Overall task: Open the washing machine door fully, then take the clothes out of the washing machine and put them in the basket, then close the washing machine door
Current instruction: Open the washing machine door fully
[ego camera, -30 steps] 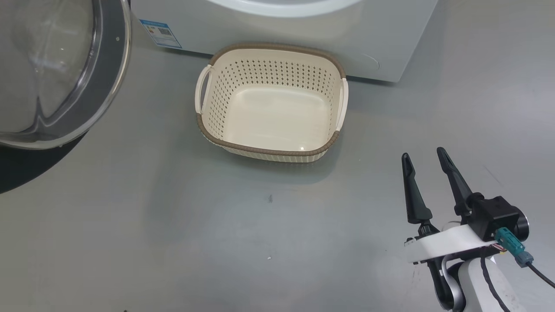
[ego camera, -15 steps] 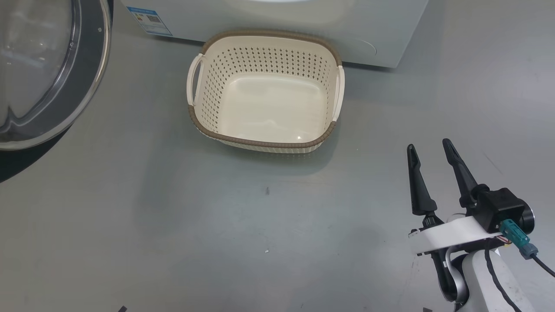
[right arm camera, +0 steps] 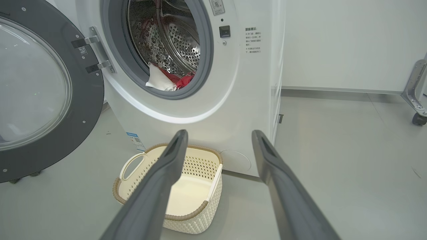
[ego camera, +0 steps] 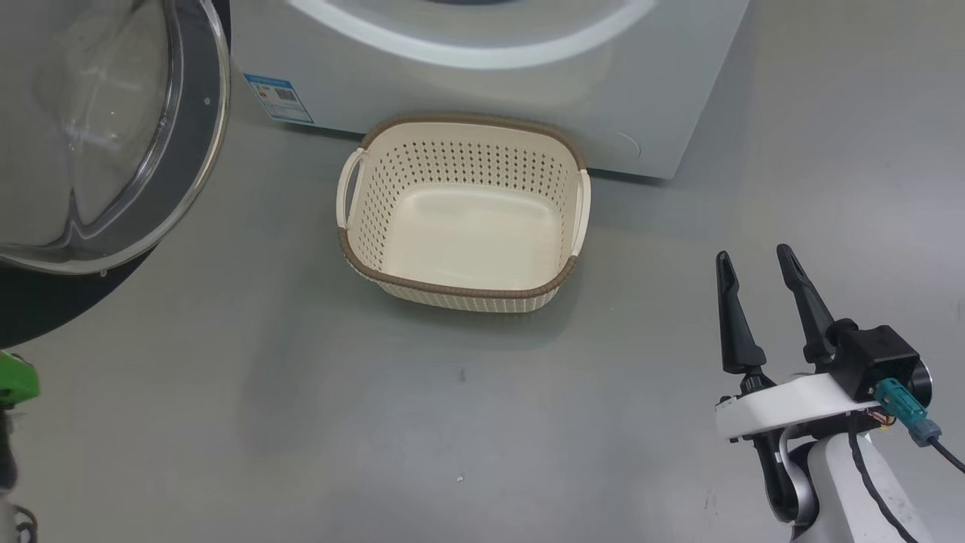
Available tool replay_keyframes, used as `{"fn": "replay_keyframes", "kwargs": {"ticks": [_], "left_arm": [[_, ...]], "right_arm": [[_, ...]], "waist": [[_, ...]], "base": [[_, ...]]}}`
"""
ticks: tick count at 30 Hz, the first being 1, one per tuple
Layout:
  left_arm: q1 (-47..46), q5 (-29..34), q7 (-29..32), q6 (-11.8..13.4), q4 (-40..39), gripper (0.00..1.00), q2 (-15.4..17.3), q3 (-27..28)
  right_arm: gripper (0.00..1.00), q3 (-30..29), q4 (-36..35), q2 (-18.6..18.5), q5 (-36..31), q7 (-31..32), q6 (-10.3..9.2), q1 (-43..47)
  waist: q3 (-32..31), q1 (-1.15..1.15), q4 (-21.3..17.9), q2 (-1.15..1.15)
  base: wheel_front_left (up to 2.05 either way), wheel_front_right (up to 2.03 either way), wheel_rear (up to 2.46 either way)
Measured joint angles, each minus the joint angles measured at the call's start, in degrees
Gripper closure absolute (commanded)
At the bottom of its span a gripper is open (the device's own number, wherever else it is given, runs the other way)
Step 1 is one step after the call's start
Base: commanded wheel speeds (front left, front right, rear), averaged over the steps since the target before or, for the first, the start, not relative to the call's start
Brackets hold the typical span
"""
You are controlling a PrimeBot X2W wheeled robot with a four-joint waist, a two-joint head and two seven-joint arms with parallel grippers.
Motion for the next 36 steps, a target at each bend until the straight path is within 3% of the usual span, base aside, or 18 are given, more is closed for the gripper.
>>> {"fn": "replay_keyframes", "kwargs": {"ticks": [17, 36], "left_arm": [[10.39, 1.49, -2.23, -1.97, -4.41, 1.0, -5.8, -4.34], [18.33, 2.11, -2.68, -2.49, -11.89, 1.0, -10.92, -7.47]], "right_arm": [[0.0, -0.92, 1.1, 0.41, 2.26, 0.0, 0.01, 3.61], [0.0, -2.01, -1.37, 0.69, 2.7, 0.0, 0.01, 6.53]], "waist": [[-10.98, 0.0, -3.88, 0.0], [-16.14, 0.0, -11.18, 0.0]], "base": [[0.0, 0.0, 0.0], [0.0, 0.0, 0.0]]}}
